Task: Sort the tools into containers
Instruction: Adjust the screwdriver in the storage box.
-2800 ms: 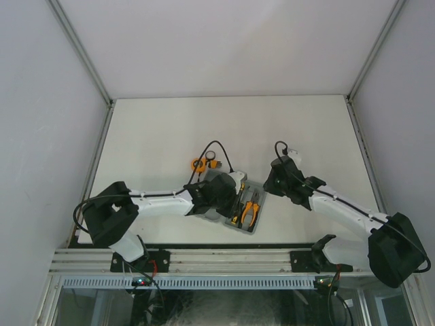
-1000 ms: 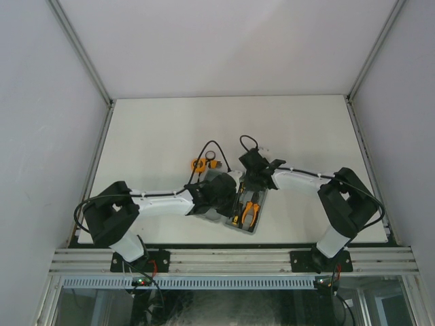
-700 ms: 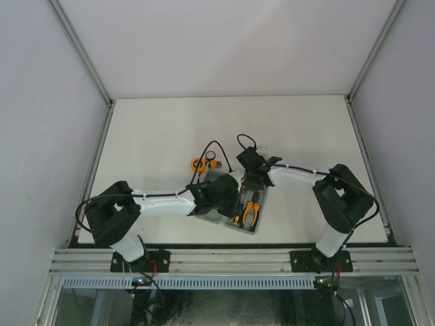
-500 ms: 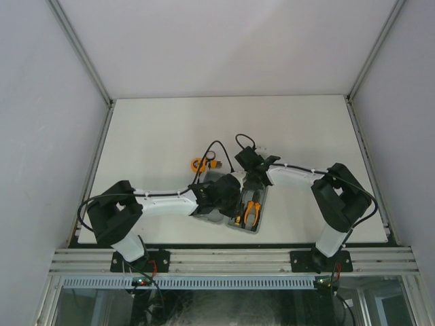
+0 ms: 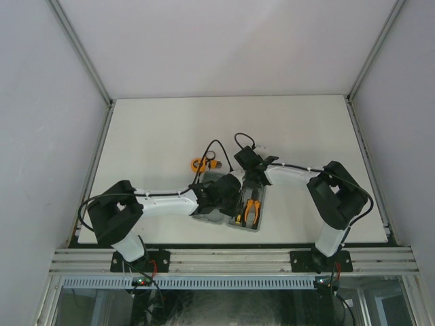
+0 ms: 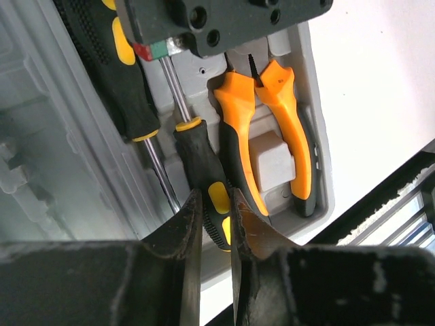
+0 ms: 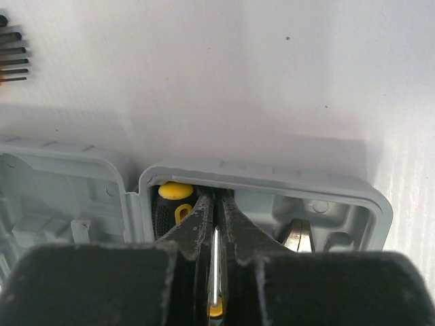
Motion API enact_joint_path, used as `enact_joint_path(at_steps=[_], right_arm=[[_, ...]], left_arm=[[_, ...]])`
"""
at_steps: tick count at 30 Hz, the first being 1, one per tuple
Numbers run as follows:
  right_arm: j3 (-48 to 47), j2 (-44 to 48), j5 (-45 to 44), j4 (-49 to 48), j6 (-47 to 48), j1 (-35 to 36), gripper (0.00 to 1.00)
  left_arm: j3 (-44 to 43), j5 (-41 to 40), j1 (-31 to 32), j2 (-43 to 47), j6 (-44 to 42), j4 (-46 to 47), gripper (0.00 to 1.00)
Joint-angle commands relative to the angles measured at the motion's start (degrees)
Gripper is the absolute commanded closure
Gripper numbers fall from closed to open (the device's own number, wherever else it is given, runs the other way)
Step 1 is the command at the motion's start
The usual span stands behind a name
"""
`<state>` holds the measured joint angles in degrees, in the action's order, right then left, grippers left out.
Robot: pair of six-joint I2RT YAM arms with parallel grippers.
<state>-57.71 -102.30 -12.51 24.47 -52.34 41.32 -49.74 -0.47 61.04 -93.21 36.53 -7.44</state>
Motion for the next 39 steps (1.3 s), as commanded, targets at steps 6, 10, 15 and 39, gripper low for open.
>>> enact_joint_path(at_steps=[6, 10, 15, 39], right_arm=[[11.25, -16.11, 2.55, -1.39, -1.45, 1.04, 1.00], [11.69, -7.12, 2.56, -0.19, -0.23, 0.27, 1.00], [11.79, 5.82, 3.35, 1.24, 1.23, -1.09, 1.00], [11.92, 20.38, 7.57, -2.19, 2.44, -4.93, 0.90]], left_arm=[[1.50, 0.83, 1.63, -4.52, -3.21, -5.06, 1.00], [1.95, 0.40, 1.51, -3.18, -3.39, -5.41, 1.00], [4.07, 0.01, 1.20, -1.11, -3.37, -5.76, 1.00], [3.41, 0.76, 1.15, -1.02, -4.72, -6.03, 1.00]])
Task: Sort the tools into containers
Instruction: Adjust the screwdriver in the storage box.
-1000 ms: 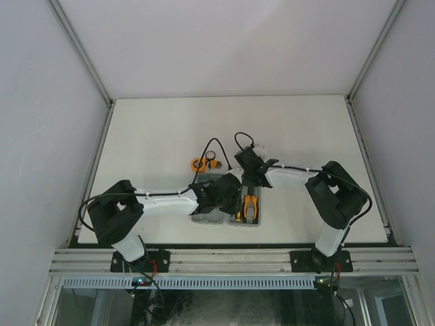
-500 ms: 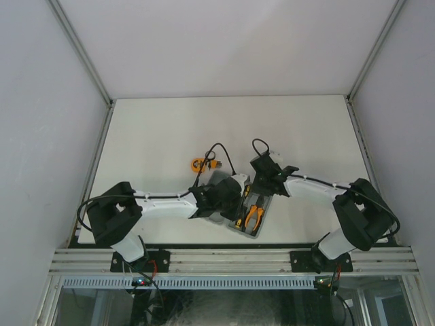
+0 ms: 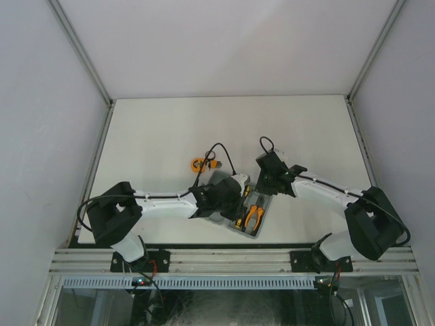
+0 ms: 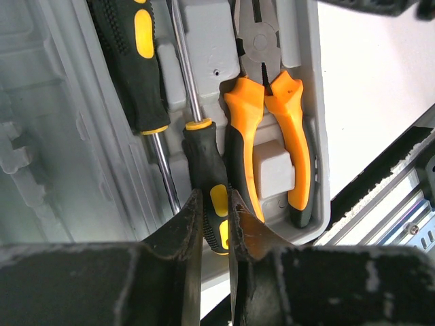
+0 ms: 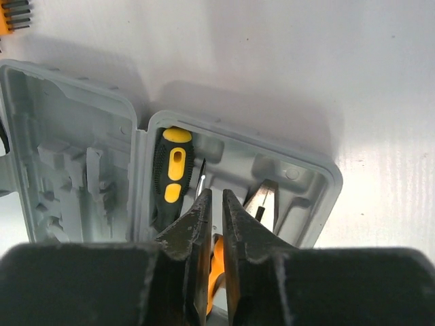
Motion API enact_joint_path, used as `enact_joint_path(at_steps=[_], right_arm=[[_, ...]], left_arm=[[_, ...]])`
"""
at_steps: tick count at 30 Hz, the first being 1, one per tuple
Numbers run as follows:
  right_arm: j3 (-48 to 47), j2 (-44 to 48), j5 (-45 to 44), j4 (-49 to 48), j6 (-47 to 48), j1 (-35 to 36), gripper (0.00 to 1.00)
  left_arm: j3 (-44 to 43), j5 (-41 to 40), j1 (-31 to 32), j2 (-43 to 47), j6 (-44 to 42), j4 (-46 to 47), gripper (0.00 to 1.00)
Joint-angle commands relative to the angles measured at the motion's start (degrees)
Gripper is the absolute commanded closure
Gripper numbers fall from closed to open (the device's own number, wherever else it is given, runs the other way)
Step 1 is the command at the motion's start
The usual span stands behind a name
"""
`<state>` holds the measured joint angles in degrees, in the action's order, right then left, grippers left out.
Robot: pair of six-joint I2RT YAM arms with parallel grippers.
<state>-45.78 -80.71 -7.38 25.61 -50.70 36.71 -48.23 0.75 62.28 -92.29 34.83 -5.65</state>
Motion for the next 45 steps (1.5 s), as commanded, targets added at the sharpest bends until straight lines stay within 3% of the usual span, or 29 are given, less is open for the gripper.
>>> enact_joint_path(at_steps=[1, 11, 24, 37, 45], right_arm=[[-0.09, -1.64, 3.08, -4.03, 0.73, -0.32, 0.91], [-0.04, -4.14, 5.09, -5.76, 0.60, -0.32, 1.00], [-1.03, -7.64, 3.83, -4.91, 1.04, 0.02, 1.00], [-9.13, -16.71, -4.27, 8.64, 1.38, 3.63, 1.00], [-8.81, -23.67, -5.10, 10.22, 1.00, 4.53, 1.00]], left_arm=[[1.89, -0.48, -0.10, -1.93, -3.01, -7.80, 1.00], [1.52, -0.04, -0.10, -2.32, -3.25, -7.50, 1.00], [1.18, 0.46, -0.04, -2.71, -3.54, -7.36, 1.00], [1.12, 0.87, -0.01, -2.98, -3.80, -7.18, 1.00], [1.11, 1.33, 0.15, -3.73, -3.80, -6.65, 1.00]])
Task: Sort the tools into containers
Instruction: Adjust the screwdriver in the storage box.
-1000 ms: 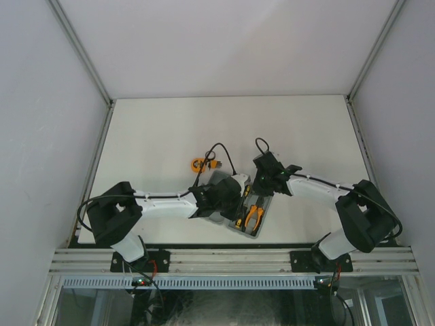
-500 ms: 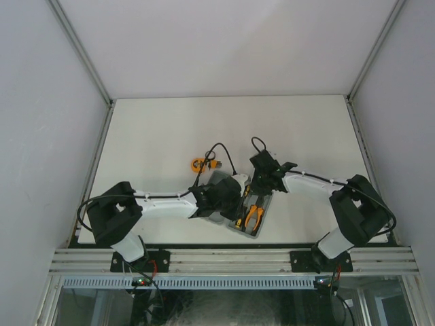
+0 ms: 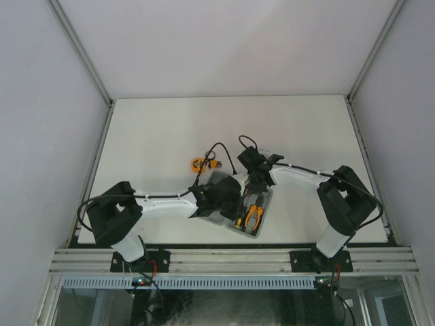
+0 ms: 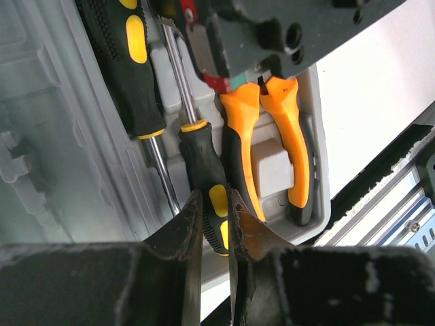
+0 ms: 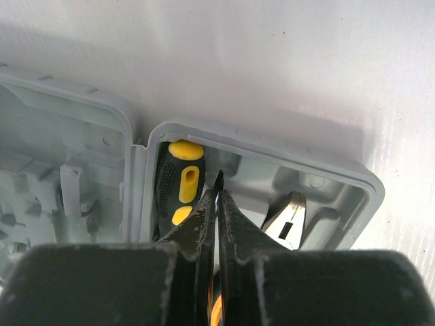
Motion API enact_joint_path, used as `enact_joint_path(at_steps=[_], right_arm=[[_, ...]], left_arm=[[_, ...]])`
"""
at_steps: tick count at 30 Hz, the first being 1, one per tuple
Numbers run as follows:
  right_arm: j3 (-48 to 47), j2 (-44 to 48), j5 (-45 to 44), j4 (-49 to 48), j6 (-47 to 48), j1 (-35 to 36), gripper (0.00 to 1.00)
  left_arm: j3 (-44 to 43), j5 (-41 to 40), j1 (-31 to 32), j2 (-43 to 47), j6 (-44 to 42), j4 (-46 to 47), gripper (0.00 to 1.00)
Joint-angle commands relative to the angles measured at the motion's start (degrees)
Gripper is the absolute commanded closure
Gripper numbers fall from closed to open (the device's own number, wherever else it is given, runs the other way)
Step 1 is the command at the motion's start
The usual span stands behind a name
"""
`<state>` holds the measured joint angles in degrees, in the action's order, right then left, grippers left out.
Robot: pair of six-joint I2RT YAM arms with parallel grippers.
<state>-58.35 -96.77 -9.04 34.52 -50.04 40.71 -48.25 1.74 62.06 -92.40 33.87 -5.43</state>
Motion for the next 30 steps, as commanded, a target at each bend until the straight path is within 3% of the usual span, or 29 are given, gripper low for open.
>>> enact_joint_path(at_steps=[1, 19, 30], right_arm=[[4.13, -8.48, -3.41, 0.80, 0.33, 0.50, 1.00], [8.88, -21.49, -1.32, -7.15, -0.34, 0.20, 1.00], [11.24, -18.69, -1.13, -9.09, -0.31, -0.73, 1.00]], left_arm=[[1.19, 0.30, 0.49, -3.58, -2.92, -6.87, 1.00], [0.78, -0.09, 0.80, -5.25, -3.73, -7.33, 1.00], [1.64, 0.07, 2.56, -11.13, -1.15, -9.70, 1.00]])
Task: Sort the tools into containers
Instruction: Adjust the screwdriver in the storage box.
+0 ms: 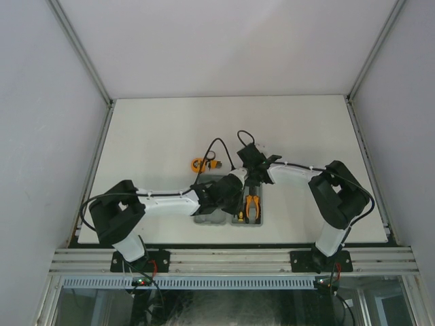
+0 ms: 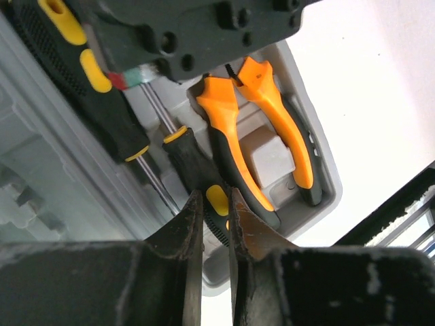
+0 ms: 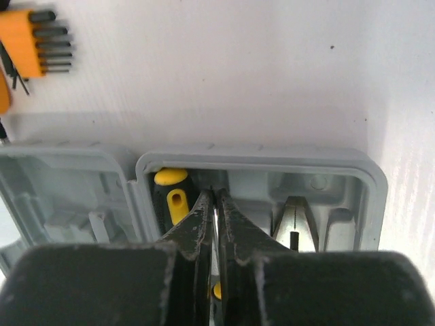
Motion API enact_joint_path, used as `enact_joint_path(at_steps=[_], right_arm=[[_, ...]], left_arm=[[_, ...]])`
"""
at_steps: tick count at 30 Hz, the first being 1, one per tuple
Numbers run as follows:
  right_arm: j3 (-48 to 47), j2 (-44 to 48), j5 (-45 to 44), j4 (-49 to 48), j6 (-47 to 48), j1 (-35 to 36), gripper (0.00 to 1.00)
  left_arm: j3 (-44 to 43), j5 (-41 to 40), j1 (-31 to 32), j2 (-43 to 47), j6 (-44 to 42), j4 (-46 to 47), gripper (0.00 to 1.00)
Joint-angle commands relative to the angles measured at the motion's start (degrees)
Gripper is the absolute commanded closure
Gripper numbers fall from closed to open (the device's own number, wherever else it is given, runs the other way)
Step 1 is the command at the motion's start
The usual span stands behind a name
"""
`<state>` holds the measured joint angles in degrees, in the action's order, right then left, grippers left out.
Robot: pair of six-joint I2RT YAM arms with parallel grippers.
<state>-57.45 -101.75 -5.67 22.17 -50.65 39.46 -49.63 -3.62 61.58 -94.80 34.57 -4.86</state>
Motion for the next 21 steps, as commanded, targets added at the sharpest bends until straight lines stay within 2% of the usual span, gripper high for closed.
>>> enact_joint_path(at_steps=[1, 10, 21], right_arm=[[10.57, -12.98, -4.66, 3.41, 0.26, 0.38, 1.00], [12.63, -4.78, -5.95, 5.05, 0.47, -0.70, 1.00], [12.79, 16.28, -3.73, 6.22, 2.58, -1.07, 1.00]], left_arm=[[2.90, 5.45, 3.14, -9.33, -1.72, -11.17, 1.00], [3.59, 5.41, 3.36, -12.28, -1.45, -15.22, 1.00], [4.94, 4.42, 3.28, -7.51, -1.19, -15.68, 1.00]])
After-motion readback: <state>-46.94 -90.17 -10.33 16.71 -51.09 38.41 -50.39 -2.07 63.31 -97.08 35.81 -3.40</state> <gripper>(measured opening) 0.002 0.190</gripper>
